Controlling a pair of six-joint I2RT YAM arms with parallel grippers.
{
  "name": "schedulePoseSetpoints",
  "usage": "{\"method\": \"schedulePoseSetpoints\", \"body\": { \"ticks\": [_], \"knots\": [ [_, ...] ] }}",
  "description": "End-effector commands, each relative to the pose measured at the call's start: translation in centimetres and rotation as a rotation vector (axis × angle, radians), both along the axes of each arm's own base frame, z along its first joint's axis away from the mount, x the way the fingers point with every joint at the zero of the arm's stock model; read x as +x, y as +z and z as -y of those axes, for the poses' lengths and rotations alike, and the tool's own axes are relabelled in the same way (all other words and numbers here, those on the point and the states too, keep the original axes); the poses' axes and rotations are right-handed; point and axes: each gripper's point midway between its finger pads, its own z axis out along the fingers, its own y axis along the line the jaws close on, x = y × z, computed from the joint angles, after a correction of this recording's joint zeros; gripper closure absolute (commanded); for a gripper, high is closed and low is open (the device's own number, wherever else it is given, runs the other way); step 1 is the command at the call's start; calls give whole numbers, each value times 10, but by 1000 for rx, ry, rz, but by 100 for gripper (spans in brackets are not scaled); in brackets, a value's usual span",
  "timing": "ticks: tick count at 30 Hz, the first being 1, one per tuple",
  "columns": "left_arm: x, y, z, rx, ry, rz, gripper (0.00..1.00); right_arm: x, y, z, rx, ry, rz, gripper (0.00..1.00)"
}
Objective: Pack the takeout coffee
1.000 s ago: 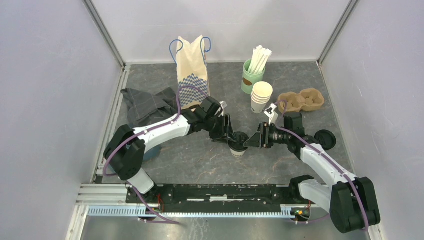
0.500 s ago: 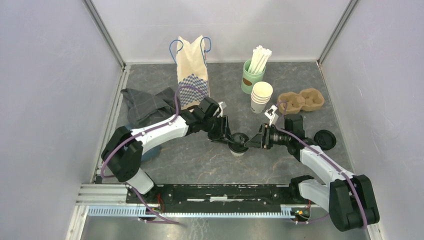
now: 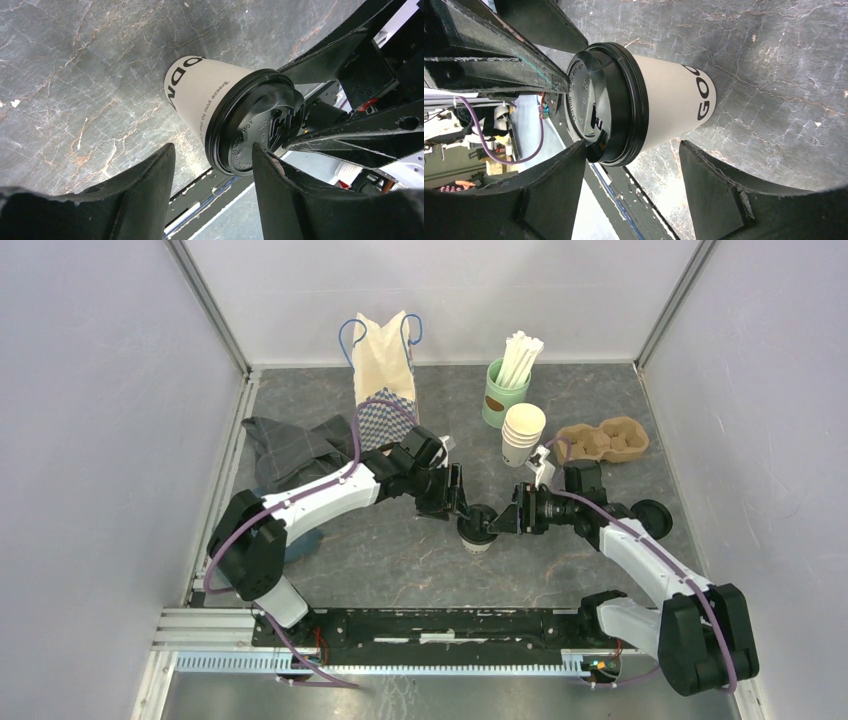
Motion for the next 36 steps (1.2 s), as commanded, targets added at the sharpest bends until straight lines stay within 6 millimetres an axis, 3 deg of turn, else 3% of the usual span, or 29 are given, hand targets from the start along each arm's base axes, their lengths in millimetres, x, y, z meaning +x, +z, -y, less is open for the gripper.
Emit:
{"method": "schedulePoseSetpoints", "body": {
  "ticks": [1,7,11,16,21,32,36],
  "knots": [
    [3,13,-3,-2,-27,59,34,8,1,0,-80,6,29,25],
    [-10,-3,3,-50,-42,-12,36,12,5,-2,-85,-26,21,26],
    [-11,-5,16,-122,-32,-54,39,12,8,-3,-62,-65,9,27],
    [-10,-4,30,-146,-27,-69,43,10,8,-3,-29,-113,4,36],
    [-7,-3,53,-154,-37,-61,46,19,13,4,-50,-173,37,41],
    [27,0,113,-155,-47,-4,48,46,-4,68,-173,-370,63,40],
    [34,4,109,-120,-15,39,45,48,1,70,-191,-325,78,35]
  ]
}}
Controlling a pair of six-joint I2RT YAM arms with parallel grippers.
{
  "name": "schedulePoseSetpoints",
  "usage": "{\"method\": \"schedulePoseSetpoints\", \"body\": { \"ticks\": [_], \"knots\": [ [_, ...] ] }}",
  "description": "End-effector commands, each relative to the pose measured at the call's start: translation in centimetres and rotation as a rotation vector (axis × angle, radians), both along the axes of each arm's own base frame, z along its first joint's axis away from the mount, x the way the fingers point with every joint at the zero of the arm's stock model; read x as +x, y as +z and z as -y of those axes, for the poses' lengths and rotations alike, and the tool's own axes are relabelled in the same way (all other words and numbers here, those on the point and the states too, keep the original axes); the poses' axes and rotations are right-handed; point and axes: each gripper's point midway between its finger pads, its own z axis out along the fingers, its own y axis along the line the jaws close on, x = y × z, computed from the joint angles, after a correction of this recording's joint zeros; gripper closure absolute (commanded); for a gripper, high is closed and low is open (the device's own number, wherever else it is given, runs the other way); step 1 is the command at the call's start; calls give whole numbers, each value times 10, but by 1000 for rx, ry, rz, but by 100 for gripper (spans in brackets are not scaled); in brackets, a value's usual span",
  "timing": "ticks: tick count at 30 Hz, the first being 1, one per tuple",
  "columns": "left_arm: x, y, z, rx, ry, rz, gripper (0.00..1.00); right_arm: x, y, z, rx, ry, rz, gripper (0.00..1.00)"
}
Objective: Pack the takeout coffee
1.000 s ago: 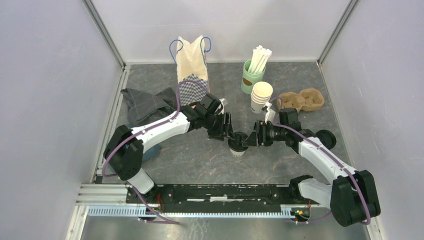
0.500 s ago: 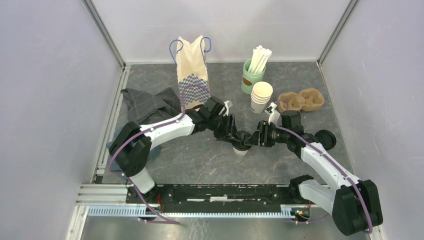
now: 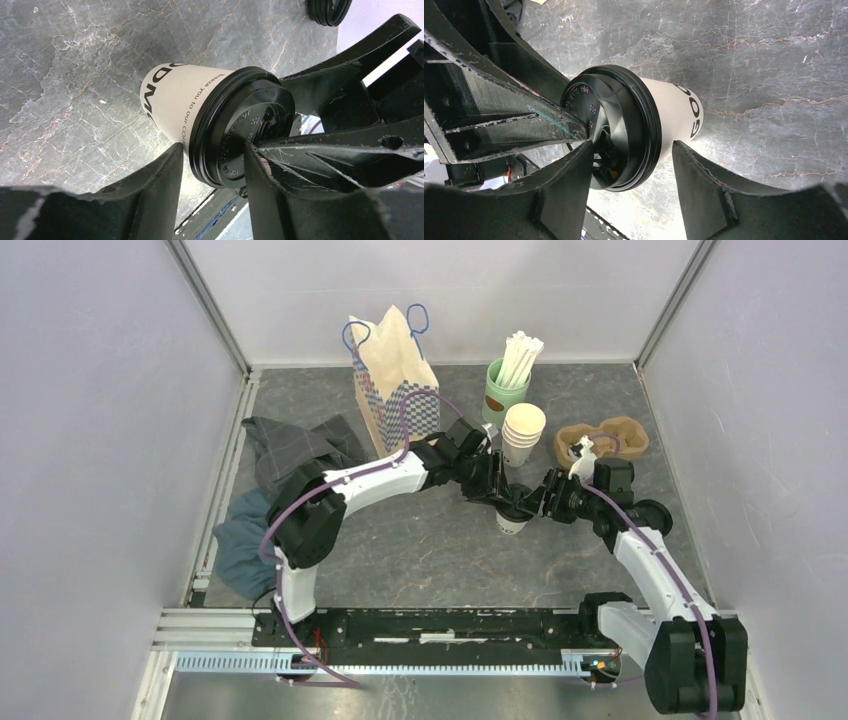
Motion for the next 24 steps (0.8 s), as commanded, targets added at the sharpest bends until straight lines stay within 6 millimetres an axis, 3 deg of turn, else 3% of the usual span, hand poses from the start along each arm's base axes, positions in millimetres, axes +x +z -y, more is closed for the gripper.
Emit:
{"method": "schedulePoseSetpoints", "body": {
  "ticks": [1,5,9,13,18,24],
  "knots": [
    [-1,13,6,10,21,40,43,1,4,4,-69,59,23,32],
    [-4,24,-5,31,8,78,38,5,22,14,-136,49,55,19],
    [-5,55,-17,17,18,147,24,4,37,12,-147,82,73,10],
    [-8,95,-35,20,19,231,11,0,31,6,-112,117,61,7],
    [-21,133,-60,6,16,298,7,-3,20,4,-184,185,44,2],
    [-45,145,-91,-3,35,295,6,-6,16,-7,-211,246,66,2]
  ]
}}
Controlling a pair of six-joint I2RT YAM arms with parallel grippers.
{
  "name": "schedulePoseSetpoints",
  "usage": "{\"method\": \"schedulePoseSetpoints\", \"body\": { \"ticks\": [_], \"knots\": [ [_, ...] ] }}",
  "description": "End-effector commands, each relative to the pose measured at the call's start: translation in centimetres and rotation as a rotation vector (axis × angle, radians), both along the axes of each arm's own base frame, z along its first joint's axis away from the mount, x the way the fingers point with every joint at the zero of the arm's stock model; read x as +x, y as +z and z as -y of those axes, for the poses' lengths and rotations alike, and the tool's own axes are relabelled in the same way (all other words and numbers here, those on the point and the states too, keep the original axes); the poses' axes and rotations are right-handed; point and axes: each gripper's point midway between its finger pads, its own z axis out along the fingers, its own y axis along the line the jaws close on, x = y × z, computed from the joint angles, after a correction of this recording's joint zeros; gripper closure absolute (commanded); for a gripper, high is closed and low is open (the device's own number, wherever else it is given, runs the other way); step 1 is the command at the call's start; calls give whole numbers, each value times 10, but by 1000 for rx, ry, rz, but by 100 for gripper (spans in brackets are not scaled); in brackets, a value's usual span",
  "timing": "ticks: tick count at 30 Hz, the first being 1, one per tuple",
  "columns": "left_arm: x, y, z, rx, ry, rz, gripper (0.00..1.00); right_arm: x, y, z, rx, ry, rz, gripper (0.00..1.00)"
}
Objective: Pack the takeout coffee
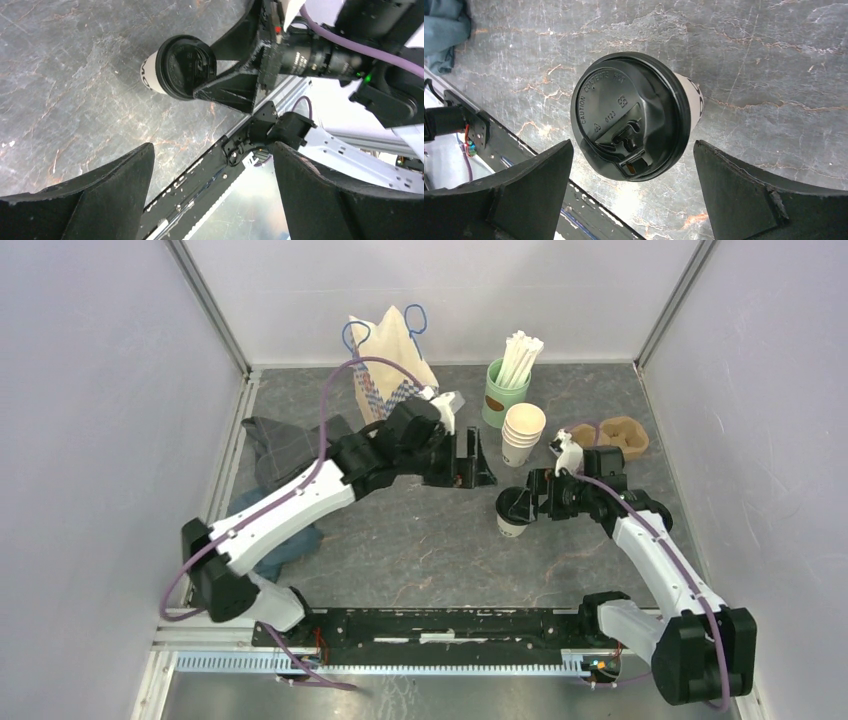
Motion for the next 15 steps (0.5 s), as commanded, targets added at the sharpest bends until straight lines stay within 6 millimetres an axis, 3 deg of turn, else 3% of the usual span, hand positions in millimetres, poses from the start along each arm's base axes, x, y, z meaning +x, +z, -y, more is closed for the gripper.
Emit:
{"method": "schedulePoseSetpoints", "body": {
  "ticks": [1,7,15],
  "knots": [
    [-18,0,-28,33,0,18,5,3,5,-5,-48,63,53,2],
    [-29,-5,-46,43,20,10,5,3,3,-7,-111,82,82,2],
    [-28,-4,-47,49,24,17,5,9,-5,-5,-151,60,92,2]
  ]
}}
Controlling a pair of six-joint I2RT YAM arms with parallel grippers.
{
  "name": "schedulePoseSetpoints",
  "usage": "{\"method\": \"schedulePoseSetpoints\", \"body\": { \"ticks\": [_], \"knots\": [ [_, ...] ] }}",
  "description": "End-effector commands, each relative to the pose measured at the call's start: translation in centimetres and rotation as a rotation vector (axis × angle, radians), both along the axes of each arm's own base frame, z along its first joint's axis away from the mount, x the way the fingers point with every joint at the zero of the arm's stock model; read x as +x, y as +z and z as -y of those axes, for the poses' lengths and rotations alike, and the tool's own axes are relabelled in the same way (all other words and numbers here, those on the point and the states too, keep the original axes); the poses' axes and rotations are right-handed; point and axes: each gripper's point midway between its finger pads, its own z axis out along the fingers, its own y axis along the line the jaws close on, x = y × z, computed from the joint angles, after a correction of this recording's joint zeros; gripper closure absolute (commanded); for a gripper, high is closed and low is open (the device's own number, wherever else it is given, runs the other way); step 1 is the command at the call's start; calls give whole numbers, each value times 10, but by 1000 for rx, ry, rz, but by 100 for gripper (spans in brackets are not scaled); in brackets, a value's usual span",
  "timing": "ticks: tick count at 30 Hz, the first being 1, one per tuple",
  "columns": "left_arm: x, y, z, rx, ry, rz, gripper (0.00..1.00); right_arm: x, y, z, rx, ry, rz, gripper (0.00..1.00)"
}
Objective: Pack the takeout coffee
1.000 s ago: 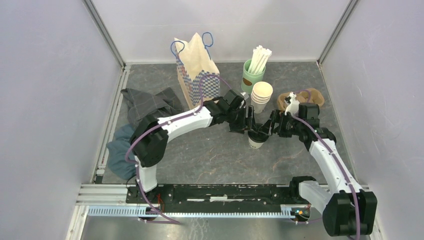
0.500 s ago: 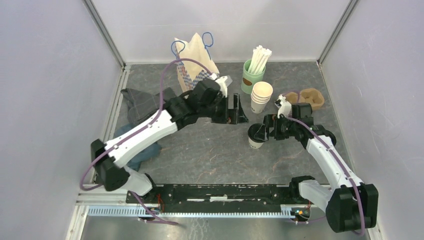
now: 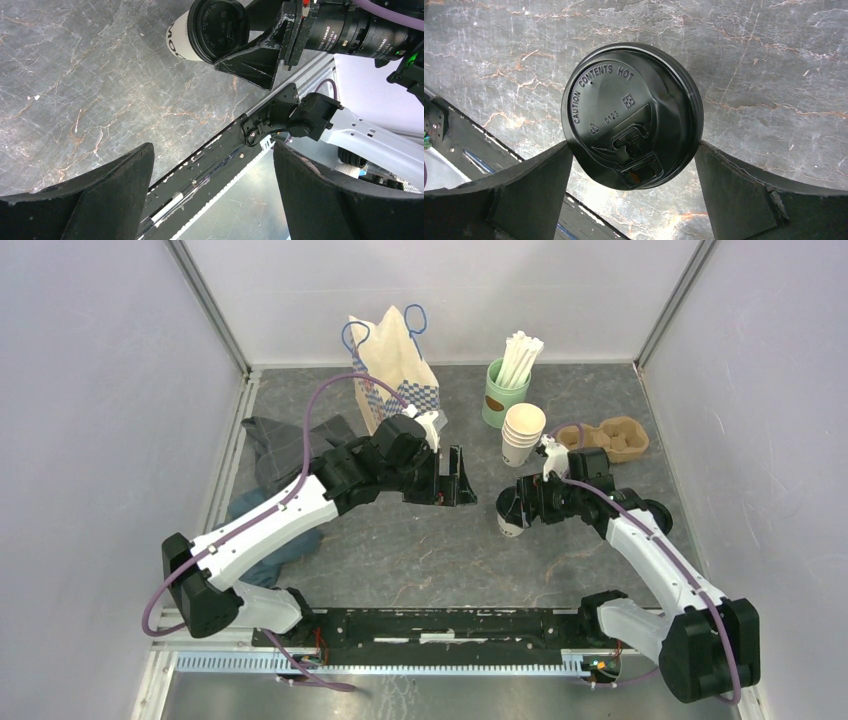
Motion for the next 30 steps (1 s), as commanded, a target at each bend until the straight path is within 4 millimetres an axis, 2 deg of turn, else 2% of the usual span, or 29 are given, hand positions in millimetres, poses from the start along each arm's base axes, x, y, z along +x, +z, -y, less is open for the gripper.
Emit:
{"method": "schedulePoseSetpoints", "body": {
  "ticks": [1,8,19,30],
  "knots": [
    [0,11,-4,-12,0,43,5,15,8,4,-26,-32,68,2],
    [1,15,-5,-18,11,47,5,25,4,8,-15,-105,123,4],
    [0,21,-9,-32,34,48,6,44,-11,38,-144,-248,183,4],
    [-3,31,-19,-25,48,68,5,61,-11,64,-219,-351,231,2]
  ]
}}
